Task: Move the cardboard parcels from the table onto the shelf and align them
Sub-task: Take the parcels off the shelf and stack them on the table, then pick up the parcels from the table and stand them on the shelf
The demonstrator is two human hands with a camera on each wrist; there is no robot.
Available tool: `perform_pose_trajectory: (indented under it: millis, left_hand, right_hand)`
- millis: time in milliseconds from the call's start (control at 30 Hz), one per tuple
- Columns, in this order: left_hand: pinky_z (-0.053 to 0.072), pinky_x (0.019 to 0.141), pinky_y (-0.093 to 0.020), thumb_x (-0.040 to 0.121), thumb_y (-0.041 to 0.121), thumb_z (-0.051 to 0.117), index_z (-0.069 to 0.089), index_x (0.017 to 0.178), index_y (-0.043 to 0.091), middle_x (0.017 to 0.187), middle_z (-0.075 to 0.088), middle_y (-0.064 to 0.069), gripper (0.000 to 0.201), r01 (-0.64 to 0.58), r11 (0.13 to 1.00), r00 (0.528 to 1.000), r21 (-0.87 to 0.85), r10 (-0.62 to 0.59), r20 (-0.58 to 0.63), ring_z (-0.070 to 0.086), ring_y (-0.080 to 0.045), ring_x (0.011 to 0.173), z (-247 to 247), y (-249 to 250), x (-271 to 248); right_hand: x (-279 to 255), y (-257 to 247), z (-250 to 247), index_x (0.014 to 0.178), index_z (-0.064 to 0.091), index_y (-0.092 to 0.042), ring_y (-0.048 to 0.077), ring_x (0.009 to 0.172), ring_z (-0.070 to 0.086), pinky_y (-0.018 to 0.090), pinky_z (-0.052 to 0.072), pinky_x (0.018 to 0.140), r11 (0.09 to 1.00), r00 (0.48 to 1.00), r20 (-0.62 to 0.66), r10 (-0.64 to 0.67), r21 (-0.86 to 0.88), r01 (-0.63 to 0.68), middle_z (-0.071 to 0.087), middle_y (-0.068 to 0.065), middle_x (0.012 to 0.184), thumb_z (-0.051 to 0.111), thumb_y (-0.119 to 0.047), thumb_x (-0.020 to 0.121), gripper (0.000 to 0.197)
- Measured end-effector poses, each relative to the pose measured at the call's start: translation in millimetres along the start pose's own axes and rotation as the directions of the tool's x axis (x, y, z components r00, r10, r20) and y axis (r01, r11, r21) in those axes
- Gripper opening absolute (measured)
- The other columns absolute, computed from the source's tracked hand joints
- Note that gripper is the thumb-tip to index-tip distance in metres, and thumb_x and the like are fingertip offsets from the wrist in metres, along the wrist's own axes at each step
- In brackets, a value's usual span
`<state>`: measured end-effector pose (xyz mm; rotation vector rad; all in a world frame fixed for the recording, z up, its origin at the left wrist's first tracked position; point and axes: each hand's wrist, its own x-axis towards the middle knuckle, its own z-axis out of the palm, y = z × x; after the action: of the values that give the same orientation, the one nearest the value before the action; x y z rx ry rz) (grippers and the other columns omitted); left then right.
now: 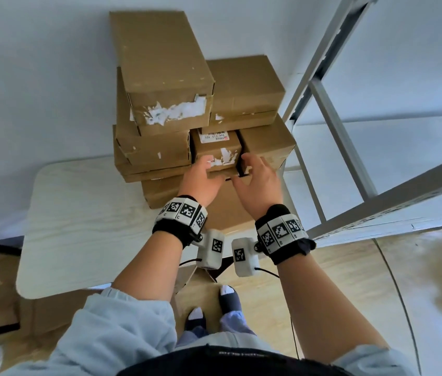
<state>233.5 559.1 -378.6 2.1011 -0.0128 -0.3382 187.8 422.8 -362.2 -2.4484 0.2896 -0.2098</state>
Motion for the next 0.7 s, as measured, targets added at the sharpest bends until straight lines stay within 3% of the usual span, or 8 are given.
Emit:
perform_pose_trajectory:
  millis: [167,267,367,467,600,667,700]
  left_hand:
    - [0.054,0.093,-0.04,0.092,0.025,0.067,0.054,0.132,0.023,0.121,0.061,0.007,0.043,-0.05,0.997,0.987,-0.05,0.042,-0.153,0.061,-0.013,0.106,-18.9,30.6,-3.7]
    - [0.057,0.085,-0.033,0.09,0.026,0.068,0.062,0.118,0.026,0.106,0.064,0.013,0.029,-0.145,0.989,0.945,-0.008,0.137,-0.297,0.063,-0.005,0.09,-36.9,54.6,-9.7]
    - [0.05,0.073,-0.019,0.092,0.026,0.066,0.066,0.106,0.026,0.092,0.064,0.018,0.014,-0.266,0.957,0.843,0.117,0.29,-0.453,0.059,0.004,0.08,-60.5,82.1,-19.5]
    - [0.049,0.069,-0.014,0.093,0.024,0.064,0.066,0.1,0.024,0.086,0.062,0.019,0.008,-0.349,0.924,0.703,0.158,0.37,-0.608,0.058,0.005,0.075,-89.6,103.1,-29.4]
    - [0.055,0.074,-0.031,0.09,0.024,0.065,0.064,0.105,0.022,0.092,0.064,0.014,0.015,-0.357,0.926,0.542,0.123,0.313,-0.78,0.06,-0.005,0.076,-124.2,105.6,-29.9]
    - [0.053,0.084,-0.033,0.09,0.027,0.064,0.059,0.119,0.021,0.11,0.062,0.009,0.03,-0.299,0.947,0.543,0.114,0.267,-0.796,0.059,-0.01,0.093,-135.6,98.9,-27.1]
    - [0.051,0.092,-0.035,0.09,0.03,0.065,0.054,0.128,0.02,0.121,0.059,0.006,0.04,-0.258,0.961,0.584,0.094,0.233,-0.777,0.057,-0.012,0.105,-139.5,93.6,-24.1]
  right_hand:
    - [19.9,-21.0,-18.2,0.131,0.056,-0.017,0.018,0.106,0.06,0.032,0.05,0.09,0.99,0.993,-0.059,-0.105,0.085,0.11,0.062,0.001,0.12,0.067,-0.025,0.09,0.044]
    - [37.2,-38.5,-30.4,0.131,0.057,-0.017,0.014,0.108,0.06,0.031,0.051,0.093,0.974,0.981,-0.124,-0.147,0.153,0.165,0.063,-0.001,0.122,0.069,-0.029,0.089,0.045]
    - [51.6,-57.7,-38.9,0.131,0.057,-0.017,0.01,0.105,0.06,0.026,0.048,0.091,0.948,0.969,-0.196,-0.152,0.247,0.199,0.064,-0.004,0.118,0.07,-0.034,0.089,0.047]
    - [61.3,-77.2,-40.1,0.129,0.057,-0.019,0.01,0.103,0.06,0.034,0.054,0.091,0.901,0.971,-0.199,-0.135,0.383,0.204,0.063,-0.005,0.118,0.069,-0.041,0.089,0.047]
    - [71.8,-97.3,-38.7,0.134,0.051,-0.021,0.012,0.112,0.057,0.034,0.05,0.097,0.856,0.984,-0.117,-0.138,0.485,0.178,0.059,-0.002,0.129,0.064,-0.047,0.092,0.051]
    - [78.0,-102.9,-35.9,0.14,0.048,-0.021,0.012,0.117,0.055,0.034,0.049,0.099,0.855,0.986,-0.067,-0.154,0.491,0.167,0.055,0.0,0.136,0.06,-0.051,0.092,0.057]
    - [81.2,-104.7,-34.0,0.142,0.046,-0.022,0.013,0.119,0.054,0.036,0.048,0.1,0.856,0.985,-0.045,-0.165,0.489,0.165,0.055,0.0,0.137,0.059,-0.053,0.092,0.06]
